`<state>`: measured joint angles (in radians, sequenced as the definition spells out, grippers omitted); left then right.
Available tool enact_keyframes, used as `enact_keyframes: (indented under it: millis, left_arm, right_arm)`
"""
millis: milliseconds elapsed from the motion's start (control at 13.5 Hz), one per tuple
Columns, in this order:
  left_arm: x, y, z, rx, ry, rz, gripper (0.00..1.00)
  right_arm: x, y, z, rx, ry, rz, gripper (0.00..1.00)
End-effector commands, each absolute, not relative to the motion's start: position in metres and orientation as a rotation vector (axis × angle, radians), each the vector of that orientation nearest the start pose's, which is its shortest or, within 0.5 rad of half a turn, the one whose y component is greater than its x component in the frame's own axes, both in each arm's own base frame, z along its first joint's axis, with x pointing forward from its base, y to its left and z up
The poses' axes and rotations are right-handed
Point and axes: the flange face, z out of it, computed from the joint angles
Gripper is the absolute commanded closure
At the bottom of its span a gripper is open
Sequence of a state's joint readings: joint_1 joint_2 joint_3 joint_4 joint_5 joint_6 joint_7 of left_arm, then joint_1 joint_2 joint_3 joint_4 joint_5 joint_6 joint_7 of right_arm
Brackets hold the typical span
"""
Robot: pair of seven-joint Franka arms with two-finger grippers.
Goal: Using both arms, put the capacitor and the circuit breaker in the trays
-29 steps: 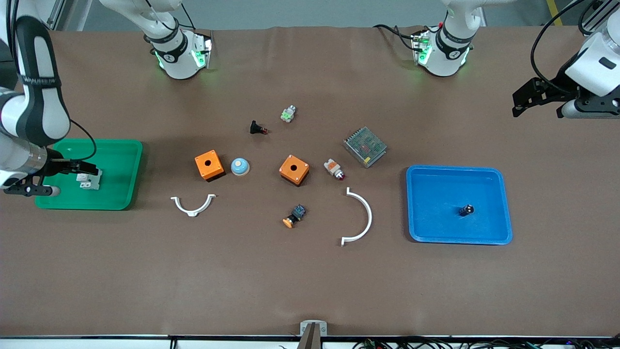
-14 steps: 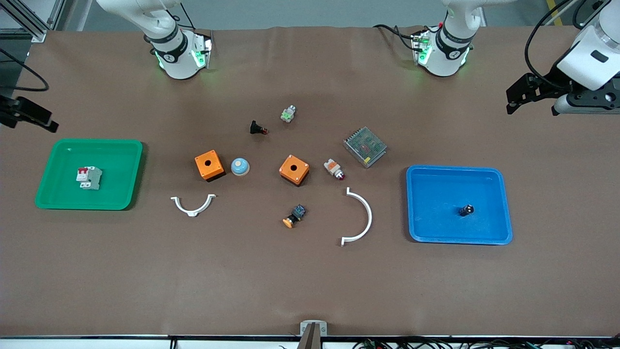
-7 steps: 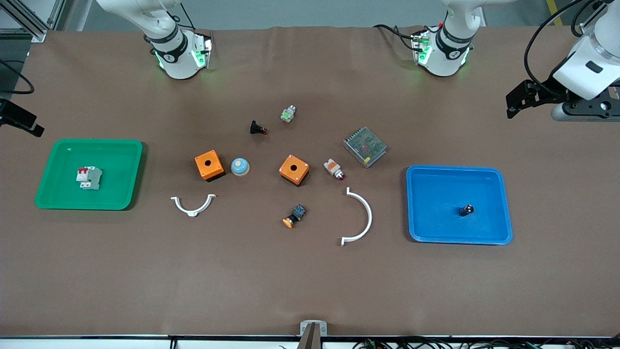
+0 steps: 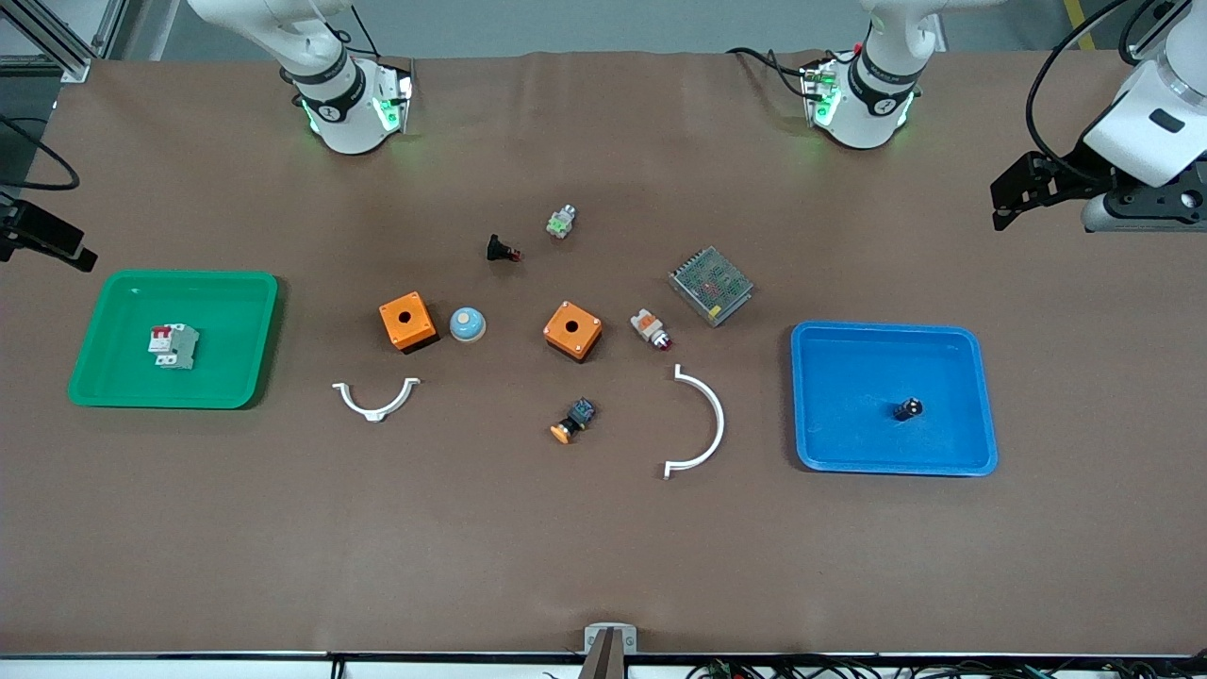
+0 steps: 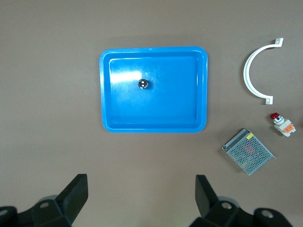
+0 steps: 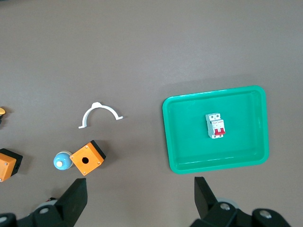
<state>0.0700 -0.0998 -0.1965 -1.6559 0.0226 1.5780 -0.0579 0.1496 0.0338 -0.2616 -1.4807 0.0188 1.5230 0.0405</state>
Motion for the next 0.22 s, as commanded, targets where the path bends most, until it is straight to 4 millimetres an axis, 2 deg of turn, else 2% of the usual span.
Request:
enact_keyframes:
  millis: [0, 148]
  left_arm:
    - [0.5207, -0.0707, 0.644, -3.159, 0.09, -0.021, 0.0]
    - [0.5205, -0.0725, 0.644, -3.153, 0.092, -0.022, 0.0]
  right_arm:
    - [0.5611, -0.054, 0.6492, -3.116, 0.243, -0.025, 0.0]
    - [0.5611, -0.0531, 0.6492, -3.116, 0.241, -0.025, 0.0]
